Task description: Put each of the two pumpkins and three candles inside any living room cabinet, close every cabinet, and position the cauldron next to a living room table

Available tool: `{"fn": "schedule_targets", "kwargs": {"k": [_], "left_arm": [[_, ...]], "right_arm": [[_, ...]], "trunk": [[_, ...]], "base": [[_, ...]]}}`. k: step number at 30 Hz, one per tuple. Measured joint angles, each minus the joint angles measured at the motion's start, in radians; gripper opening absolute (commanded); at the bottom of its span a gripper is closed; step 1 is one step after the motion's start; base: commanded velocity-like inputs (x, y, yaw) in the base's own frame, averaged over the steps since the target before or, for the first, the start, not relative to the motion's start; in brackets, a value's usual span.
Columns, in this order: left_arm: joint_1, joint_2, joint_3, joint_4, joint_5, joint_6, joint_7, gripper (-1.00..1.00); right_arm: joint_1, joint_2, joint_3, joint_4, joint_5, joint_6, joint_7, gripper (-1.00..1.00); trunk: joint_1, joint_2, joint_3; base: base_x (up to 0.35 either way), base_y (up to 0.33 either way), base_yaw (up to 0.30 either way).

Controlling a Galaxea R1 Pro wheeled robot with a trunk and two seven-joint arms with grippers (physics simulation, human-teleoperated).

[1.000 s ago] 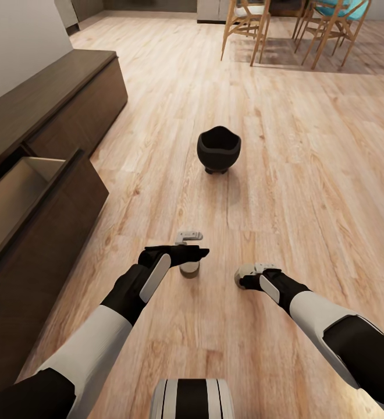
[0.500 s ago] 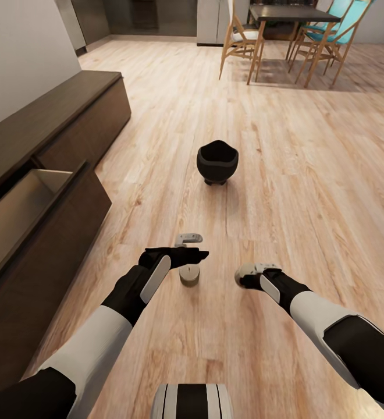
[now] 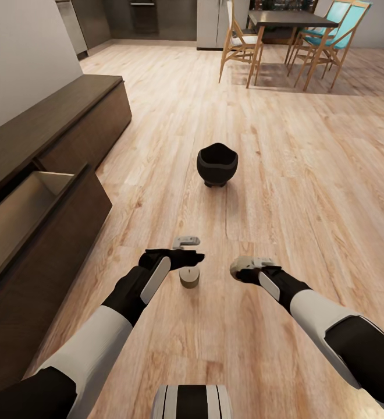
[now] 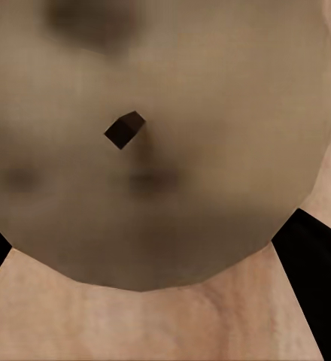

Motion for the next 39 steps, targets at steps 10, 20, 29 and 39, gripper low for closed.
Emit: {"fn": "schedule_targets", "kwargs": {"k": [10,20,29,39], "left_arm": [[0.0,0.0,0.002,0.004,-0.003,0.061,0.063,1.0],[0.0,0.0,0.001,0.004,-0.002,0.072,0.156,1.0],[0.0,0.003,0.019,0.044,-0.003,0.067,0.178,1.0],[0.0,0.004,0.02,0.047,-0.005,0.063,0.182,1.0]], "right_arm": [[0.0,-0.051,-0.006,-0.166,-0.002,0.04,0.016,-1.0],[0.0,-0.114,-0.072,-0.379,-0.006,0.22,0.012,-1.0],[-0.013,-0.125,-0.173,-0.578,0.001,0.56,-0.055,-1.0],[-0.056,-0.131,-0.172,-0.798,0.007,0.702,-0.248,-1.0]], "trunk": [[0.0,0.0,0.0],[0.0,0.0,0.0],[0.0,0.0,0.0],[0.0,0.0,0.0]], "base": [[0.0,0.0,0.0],[0.0,0.0,0.0],[0.0,0.0,0.0],[0.0,0.0,0.0]]}}
